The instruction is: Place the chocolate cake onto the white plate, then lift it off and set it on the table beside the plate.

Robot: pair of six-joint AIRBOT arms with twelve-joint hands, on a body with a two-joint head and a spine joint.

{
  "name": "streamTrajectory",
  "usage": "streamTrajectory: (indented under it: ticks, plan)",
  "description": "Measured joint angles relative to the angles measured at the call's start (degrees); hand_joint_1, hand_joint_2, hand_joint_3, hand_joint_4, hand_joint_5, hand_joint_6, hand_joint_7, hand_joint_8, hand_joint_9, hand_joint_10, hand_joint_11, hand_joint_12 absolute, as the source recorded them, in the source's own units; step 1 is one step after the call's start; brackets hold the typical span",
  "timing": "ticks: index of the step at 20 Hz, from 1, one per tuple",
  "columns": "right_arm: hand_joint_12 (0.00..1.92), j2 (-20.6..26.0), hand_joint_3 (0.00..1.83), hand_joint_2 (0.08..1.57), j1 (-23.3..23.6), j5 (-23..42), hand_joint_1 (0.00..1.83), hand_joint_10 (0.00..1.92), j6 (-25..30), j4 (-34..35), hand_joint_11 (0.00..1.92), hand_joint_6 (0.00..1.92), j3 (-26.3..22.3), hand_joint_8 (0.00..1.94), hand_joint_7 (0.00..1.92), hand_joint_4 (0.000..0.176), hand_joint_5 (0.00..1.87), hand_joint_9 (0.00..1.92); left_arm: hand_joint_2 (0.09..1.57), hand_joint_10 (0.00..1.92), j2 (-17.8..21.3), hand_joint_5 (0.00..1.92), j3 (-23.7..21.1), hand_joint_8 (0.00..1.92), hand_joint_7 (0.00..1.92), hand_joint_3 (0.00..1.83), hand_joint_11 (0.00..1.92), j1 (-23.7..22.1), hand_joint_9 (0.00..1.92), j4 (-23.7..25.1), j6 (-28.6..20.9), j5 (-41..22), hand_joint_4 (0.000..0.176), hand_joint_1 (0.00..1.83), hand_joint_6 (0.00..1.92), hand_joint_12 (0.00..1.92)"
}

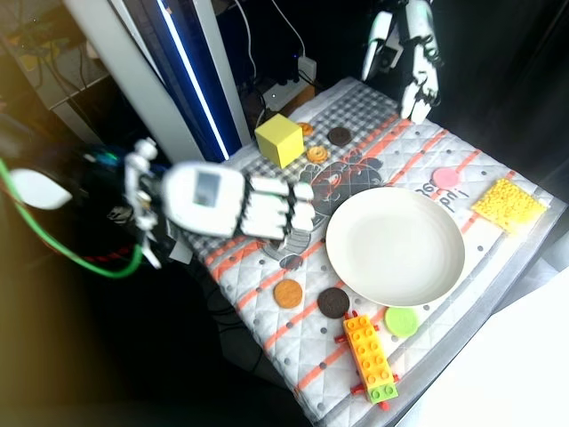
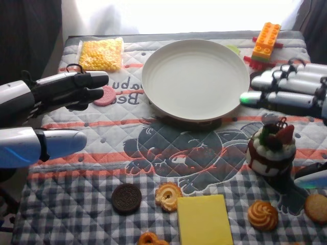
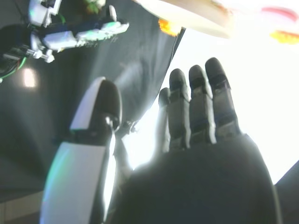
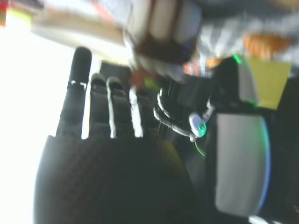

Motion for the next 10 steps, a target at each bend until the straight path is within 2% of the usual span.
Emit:
streamTrajectory:
  ticks: [1, 2, 3, 4, 6, 7, 8, 9, 10]
  plan:
    - [0.18, 1.01, 0.0, 0.9, -0.26, 1.18, 0.64, 0.0, -0.02, 0.04, 0.0, 0.0, -0.7, 0.0, 0.0, 0.087, 0.0, 0.0, 1.26, 0.14, 0.02, 0.12, 0.0, 0.0, 0.22, 0.0, 0.0, 0.35, 0.15, -0.11, 0.0, -0.24, 0.053, 0.77, 0.06, 0.7]
    - [0.07, 2.67, 0.0, 0.91, -0.63, 2.86, 0.67, 0.0, -0.02, -0.42, 0.0, 0.0, -1.7, 0.0, 0.0, 0.077, 0.0, 0.0, 1.25, 0.11, 0.39, 0.12, -0.59, 0.0, 0.22, 0.0, 0.0, 0.63, 0.14, -0.81, 0.02, -0.02, 0.059, 0.77, 0.05, 0.63]
    - [0.01, 3.78, 0.02, 0.95, -0.92, 4.0, 0.63, 0.0, -0.04, -0.61, 0.0, 0.0, -2.32, 0.0, 0.0, 0.088, 0.0, 0.0, 1.25, 0.08, 0.92, 0.1, -0.59, 0.0, 0.19, 0.0, 0.0, 1.07, 0.13, -0.52, 0.02, -0.61, 0.087, 0.73, 0.03, 0.57]
    - [0.01, 4.7, 0.02, 0.95, -1.03, 5.18, 0.63, 0.0, -0.17, -0.33, 0.0, 0.0, -2.91, 0.0, 0.0, 0.088, 0.0, 0.0, 1.25, 0.08, 1.4, 0.1, -0.79, 0.0, 0.19, 0.0, 0.0, 1.18, 0.13, -1.05, 0.07, -0.94, 0.087, 0.73, 0.03, 0.57]
    - [0.0, 6.62, 0.03, 1.0, -1.05, 8.35, 0.62, 0.0, -4.13, 2.73, 0.0, 0.0, -4.11, 0.0, 0.0, 0.058, 0.0, 0.0, 1.25, 0.05, 2.4, 0.06, -1.38, 0.0, 0.14, 0.0, 0.0, 1.99, 0.12, -3.06, 1.09, -3.28, 0.091, 0.71, 0.01, 0.5]
    - [0.0, 6.8, 0.03, 1.02, -1.51, 10.47, 0.62, 0.0, -6.05, 5.2, 0.0, 0.0, -4.28, 0.0, 0.0, 0.048, 0.0, 0.0, 1.24, 0.04, 3.23, 0.07, -1.86, 0.0, 0.12, 0.0, 0.0, 2.64, 0.12, -3.8, 1.6, -4.57, 0.095, 0.72, 0.01, 0.47]
    - [0.02, 6.78, 0.03, 1.02, -1.68, 11.23, 0.6, 0.0, -6.62, 6.08, 0.04, 0.0, -4.28, 0.0, 0.0, 0.056, 0.0, 0.0, 1.25, 0.03, 3.61, 0.06, -2.03, 0.0, 0.1, 0.0, 0.0, 3.08, 0.11, -4.07, 1.62, -5.6, 0.102, 0.7, 0.0, 0.49]
    - [0.27, 6.88, 0.02, 1.04, -2.05, 12.22, 0.59, 0.0, -7.8, 7.3, 0.01, 0.0, -4.42, 0.0, 0.0, 0.043, 0.0, 0.0, 1.24, 0.02, 4.15, 0.05, -2.25, 0.0, 0.08, 0.0, 0.0, 3.32, 0.11, -4.52, 2.08, -6.67, 0.13, 0.64, 0.0, 0.54]
    - [0.38, 7.06, 0.01, 1.06, -2.1, 12.74, 0.58, 0.0, -8.72, 8.33, 0.0, 0.0, -4.76, 0.0, 0.0, 0.041, 0.0, 0.0, 1.24, 0.02, 4.39, 0.03, -2.4, 0.0, 0.07, 0.0, 0.0, 3.5, 0.1, -5.4, 2.29, -7.78, 0.136, 0.64, 0.0, 0.53]
